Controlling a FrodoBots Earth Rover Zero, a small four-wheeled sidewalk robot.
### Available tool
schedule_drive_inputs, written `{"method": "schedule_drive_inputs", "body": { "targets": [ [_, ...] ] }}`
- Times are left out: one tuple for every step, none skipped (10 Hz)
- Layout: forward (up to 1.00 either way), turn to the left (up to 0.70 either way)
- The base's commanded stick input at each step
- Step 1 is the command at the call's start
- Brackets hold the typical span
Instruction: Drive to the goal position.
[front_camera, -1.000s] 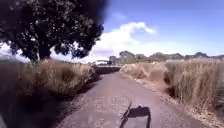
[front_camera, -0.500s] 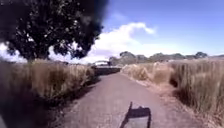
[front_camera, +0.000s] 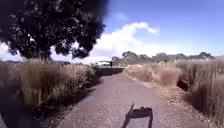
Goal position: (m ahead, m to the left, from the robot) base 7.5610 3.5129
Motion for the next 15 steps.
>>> {"method": "schedule_drive_inputs", "body": {
  "targets": [
    [0.70,0.06],
    [0.70,0.02],
    [0.70,0.01],
    [0.70,0.01],
    [0.70,0.01],
    [0.70,0.01],
    [0.70,0.01],
    [0.70,0.01],
    [0.70,0.01],
    [0.70,0.01],
    [0.70,0.00],
    [0.70,0.01],
    [0.70,0.01],
    [0.70,0.00],
    [0.70,0.01]
  ]
}}
